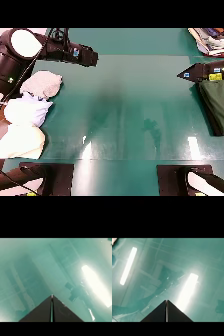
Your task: Fold the shirts.
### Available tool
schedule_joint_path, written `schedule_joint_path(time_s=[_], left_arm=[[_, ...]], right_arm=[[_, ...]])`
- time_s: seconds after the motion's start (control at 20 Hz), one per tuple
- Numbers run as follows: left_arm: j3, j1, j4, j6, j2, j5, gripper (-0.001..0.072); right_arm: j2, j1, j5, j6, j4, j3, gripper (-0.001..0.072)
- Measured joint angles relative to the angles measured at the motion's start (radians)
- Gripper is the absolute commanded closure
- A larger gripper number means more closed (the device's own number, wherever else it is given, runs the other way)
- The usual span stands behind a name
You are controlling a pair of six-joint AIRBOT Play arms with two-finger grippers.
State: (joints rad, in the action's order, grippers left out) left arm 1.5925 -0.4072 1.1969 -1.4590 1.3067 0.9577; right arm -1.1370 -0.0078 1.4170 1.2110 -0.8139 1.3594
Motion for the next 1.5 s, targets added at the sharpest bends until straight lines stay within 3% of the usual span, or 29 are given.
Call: schedule_joint_path(time_s=[0.7, 0.75, 0.8, 0.85, 1.15, 1.5], left_arm=[[0.000, 0.000, -0.005, -0.003, 0.000, -0.002, 0.0682], [0.000, 0.000, -0.010, -0.003, 0.000, -0.008, 0.0548], [0.000, 0.000, -0.004, -0.003, 0.000, -0.020, 0.0220], [0.000, 0.000, 0.020, -0.002, 0.000, -0.027, 0.0156], [-0.019, 0.103, 0.420, -0.126, 0.037, -0.003, 0.0155], [-0.198, 0.392, 0.555, -0.194, 0.156, 0.053, 0.0156]], right_arm=[[0.000, 0.001, 0.007, 0.000, 0.000, 0.000, 0.0697], [0.000, 0.001, 0.007, 0.000, 0.000, 0.000, 0.0696], [0.000, 0.001, 0.007, 0.000, 0.000, 0.000, 0.0697], [0.000, 0.001, 0.007, 0.000, 0.000, 0.000, 0.0697], [0.000, 0.001, 0.007, 0.000, 0.001, 0.000, 0.0696], [0.000, 0.001, -0.011, 0.000, 0.001, 0.000, 0.0696]])
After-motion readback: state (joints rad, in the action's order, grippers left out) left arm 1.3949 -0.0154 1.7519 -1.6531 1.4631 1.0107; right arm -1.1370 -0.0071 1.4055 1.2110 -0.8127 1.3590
